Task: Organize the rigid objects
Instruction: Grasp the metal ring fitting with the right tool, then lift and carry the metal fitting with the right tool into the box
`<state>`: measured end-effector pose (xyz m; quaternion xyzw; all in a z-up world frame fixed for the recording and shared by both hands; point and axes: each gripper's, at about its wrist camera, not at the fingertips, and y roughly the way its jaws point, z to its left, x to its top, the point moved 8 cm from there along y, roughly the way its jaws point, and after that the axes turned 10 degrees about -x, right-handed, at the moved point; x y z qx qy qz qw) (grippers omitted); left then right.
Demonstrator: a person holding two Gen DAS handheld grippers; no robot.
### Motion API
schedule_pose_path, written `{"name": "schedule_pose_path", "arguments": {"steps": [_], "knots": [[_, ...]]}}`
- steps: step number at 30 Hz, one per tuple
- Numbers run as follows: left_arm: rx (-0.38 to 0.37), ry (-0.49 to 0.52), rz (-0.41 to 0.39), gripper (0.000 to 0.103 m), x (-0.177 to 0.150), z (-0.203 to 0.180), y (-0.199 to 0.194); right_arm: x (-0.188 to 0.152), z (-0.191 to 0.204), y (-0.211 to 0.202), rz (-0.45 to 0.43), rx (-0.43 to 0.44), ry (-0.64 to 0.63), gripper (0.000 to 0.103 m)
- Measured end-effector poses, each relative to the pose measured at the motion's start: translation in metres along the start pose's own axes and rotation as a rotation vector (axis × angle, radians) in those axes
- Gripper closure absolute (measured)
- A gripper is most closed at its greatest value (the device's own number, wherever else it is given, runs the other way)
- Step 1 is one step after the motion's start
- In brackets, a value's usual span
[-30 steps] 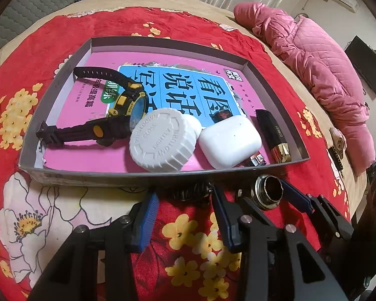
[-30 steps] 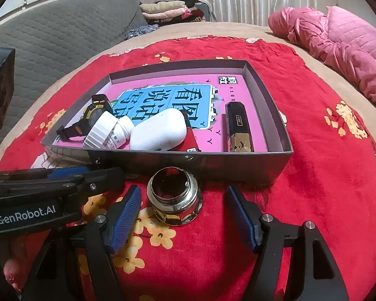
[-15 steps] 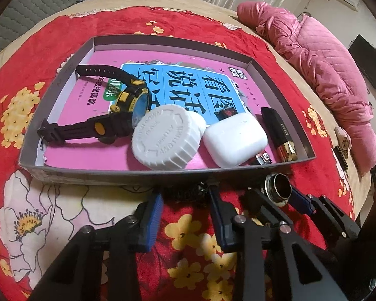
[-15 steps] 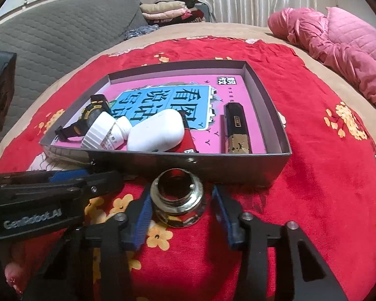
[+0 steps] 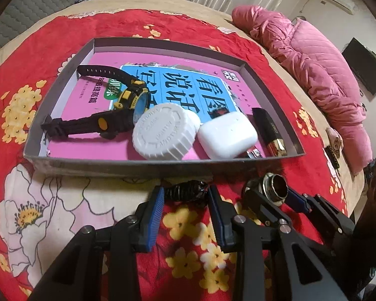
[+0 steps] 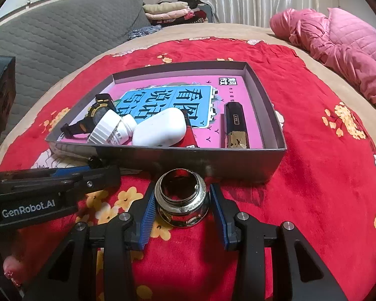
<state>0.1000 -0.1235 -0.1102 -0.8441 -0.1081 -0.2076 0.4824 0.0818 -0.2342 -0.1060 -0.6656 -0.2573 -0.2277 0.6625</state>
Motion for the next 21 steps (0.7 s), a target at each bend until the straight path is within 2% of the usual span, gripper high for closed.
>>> {"name": "schedule_pose_path", "arguments": {"steps": [7,21], "knots": [[-0.01,0.019,-0.02,0.067,-0.001,-0.007,-0.018,0.002,0.002,-0.012,-0.021,0.016,-0.002,0.06],[0.0,0.005,-0.105,0.067,0.015,0.006,-0.056,0.019,0.004,-0.035,-0.087,0.016,-0.005,0.06]]}}
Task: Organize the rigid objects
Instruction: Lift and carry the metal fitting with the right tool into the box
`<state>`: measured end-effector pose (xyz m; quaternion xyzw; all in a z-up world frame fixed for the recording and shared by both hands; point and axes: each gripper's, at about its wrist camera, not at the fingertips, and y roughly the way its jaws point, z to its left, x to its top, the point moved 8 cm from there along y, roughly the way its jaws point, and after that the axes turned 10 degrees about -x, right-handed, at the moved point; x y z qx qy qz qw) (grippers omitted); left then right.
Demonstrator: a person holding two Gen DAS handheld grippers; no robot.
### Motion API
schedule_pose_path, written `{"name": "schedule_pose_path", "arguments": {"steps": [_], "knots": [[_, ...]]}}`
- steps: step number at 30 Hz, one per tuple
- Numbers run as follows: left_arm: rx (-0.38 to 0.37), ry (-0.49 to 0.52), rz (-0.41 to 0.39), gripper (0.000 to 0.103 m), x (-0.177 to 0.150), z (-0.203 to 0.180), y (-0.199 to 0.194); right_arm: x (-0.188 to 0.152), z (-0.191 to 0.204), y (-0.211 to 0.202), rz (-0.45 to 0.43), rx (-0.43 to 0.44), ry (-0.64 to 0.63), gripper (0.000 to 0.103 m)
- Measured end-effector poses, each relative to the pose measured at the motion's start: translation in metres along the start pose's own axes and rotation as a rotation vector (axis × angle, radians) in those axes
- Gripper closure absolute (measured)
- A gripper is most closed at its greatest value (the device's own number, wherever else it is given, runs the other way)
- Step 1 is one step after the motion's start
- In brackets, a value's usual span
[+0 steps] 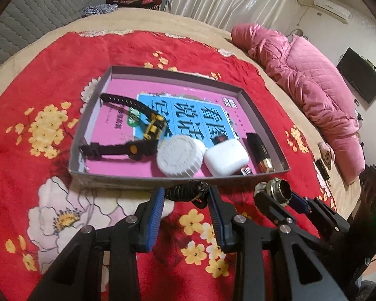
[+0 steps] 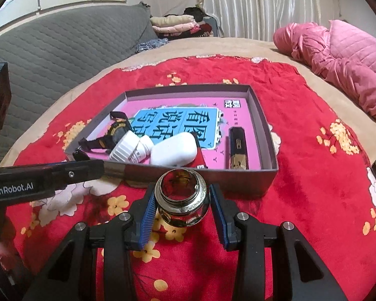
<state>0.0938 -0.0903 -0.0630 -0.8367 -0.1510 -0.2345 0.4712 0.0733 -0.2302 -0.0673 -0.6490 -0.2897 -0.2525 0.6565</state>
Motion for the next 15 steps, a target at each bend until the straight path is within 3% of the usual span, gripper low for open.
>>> {"name": "schedule_pose_path", "arguments": {"steps": [15], "knots": [[0.018,-0.004,-0.063,0.067,0.019,0.015,-0.007,0.021,-0.002,0.001,-0.051,-0.015,0.003,0.06]]}}
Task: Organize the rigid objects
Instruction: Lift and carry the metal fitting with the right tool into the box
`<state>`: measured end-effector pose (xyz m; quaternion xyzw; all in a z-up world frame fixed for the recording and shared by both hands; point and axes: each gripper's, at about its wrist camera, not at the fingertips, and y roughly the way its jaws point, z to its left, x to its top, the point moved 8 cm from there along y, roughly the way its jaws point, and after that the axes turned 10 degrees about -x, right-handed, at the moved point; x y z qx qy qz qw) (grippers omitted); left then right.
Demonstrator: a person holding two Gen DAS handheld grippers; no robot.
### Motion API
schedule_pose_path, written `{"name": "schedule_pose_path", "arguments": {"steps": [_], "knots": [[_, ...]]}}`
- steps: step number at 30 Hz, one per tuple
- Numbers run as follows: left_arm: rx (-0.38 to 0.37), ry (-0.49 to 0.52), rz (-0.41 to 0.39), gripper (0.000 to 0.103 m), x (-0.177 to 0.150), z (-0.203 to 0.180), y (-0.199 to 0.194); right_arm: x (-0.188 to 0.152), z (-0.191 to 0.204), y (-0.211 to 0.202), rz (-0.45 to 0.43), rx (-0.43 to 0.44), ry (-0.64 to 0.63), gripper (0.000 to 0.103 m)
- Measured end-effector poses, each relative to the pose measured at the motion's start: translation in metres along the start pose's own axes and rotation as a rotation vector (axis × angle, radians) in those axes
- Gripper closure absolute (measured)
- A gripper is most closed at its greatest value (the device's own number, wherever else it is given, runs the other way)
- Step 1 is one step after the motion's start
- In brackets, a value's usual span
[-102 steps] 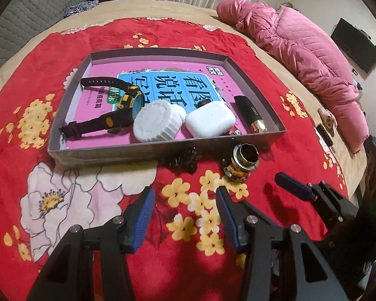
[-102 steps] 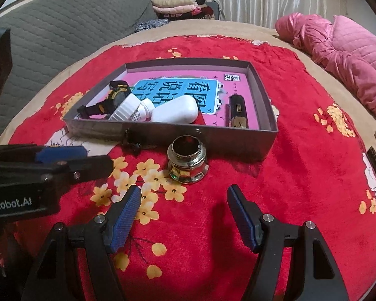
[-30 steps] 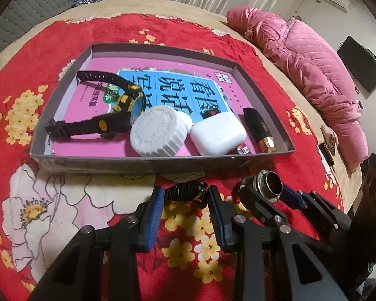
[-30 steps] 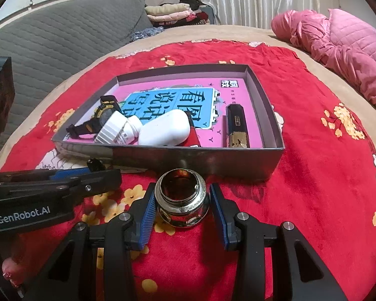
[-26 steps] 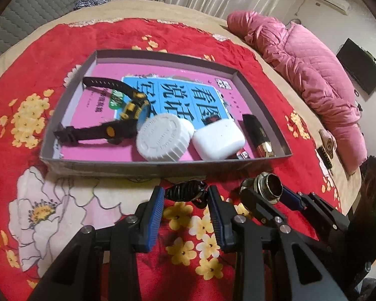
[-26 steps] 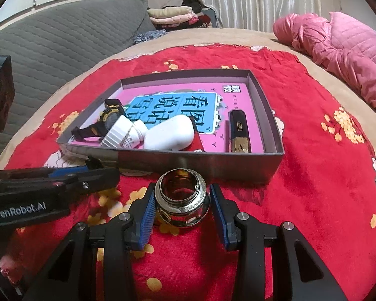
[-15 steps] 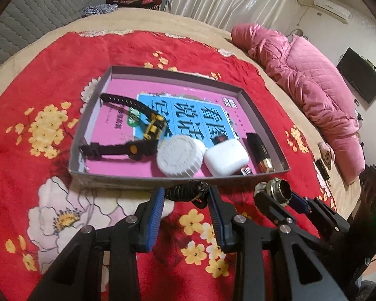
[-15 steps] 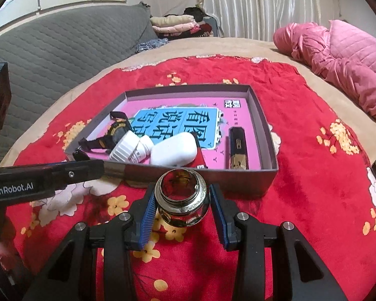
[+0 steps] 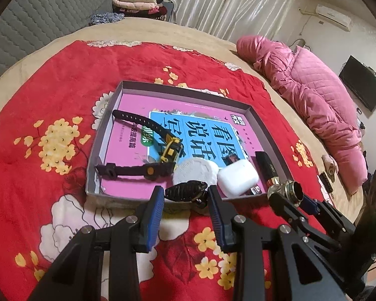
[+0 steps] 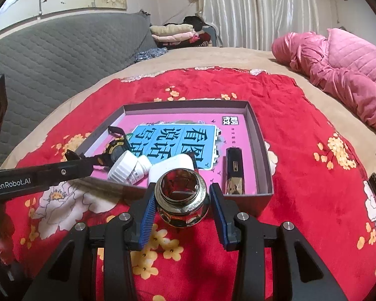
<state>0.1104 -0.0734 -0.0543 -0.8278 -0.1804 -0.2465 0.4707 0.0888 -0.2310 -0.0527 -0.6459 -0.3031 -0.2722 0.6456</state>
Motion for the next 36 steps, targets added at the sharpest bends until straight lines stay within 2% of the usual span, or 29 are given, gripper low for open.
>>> {"name": "schedule_pose_path", "arguments": {"steps": [19,36], "knots": [[0.026,0.003,-0.016,0.067,0.008,0.016,0.011,0.013,-0.007,0.017,-0.014,-0.022,0.024,0.06],[0.043,0.009,0.003,0.067,0.004,0.022,0.023,0.022,-0.008,0.027,-0.02,-0.03,0.043,0.06]]}}
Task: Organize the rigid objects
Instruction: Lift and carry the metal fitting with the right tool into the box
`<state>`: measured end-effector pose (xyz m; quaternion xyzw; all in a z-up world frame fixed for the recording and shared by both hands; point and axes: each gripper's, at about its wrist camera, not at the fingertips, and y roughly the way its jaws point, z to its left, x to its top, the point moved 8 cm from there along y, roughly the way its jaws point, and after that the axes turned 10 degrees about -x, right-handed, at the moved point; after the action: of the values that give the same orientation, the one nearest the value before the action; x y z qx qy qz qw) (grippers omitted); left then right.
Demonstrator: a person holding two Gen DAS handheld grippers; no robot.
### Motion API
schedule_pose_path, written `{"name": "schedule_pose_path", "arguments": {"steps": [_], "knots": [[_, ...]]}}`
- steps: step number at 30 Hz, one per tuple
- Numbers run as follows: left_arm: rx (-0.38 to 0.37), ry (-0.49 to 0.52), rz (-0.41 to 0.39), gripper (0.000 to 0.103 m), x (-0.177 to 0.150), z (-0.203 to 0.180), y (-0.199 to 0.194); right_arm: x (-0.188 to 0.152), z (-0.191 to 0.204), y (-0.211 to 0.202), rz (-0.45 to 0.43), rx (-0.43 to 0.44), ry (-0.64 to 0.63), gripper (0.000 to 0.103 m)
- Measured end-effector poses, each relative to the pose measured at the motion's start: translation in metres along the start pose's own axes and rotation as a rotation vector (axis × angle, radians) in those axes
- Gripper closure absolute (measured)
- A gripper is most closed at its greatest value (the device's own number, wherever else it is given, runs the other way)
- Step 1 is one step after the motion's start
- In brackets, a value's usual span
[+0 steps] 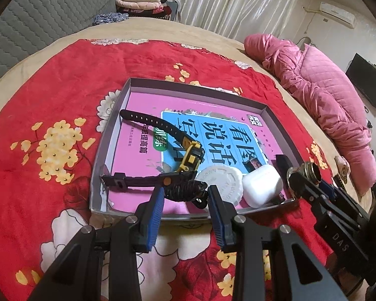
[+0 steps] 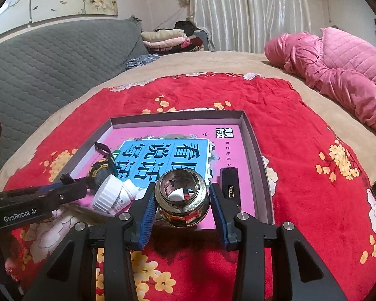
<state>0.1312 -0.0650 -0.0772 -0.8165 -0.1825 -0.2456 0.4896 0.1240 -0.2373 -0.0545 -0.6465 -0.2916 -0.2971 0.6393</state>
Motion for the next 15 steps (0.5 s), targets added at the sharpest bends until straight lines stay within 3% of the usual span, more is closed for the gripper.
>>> {"name": "schedule_pose_path", "arguments": {"steps": [15], "knots": [[0.015,0.019,-0.001,0.067,0.0004,-0.0001,0.0049,0.0014,-0.0074,0.0042,0.005,-0.011,0.019,0.06]]}}
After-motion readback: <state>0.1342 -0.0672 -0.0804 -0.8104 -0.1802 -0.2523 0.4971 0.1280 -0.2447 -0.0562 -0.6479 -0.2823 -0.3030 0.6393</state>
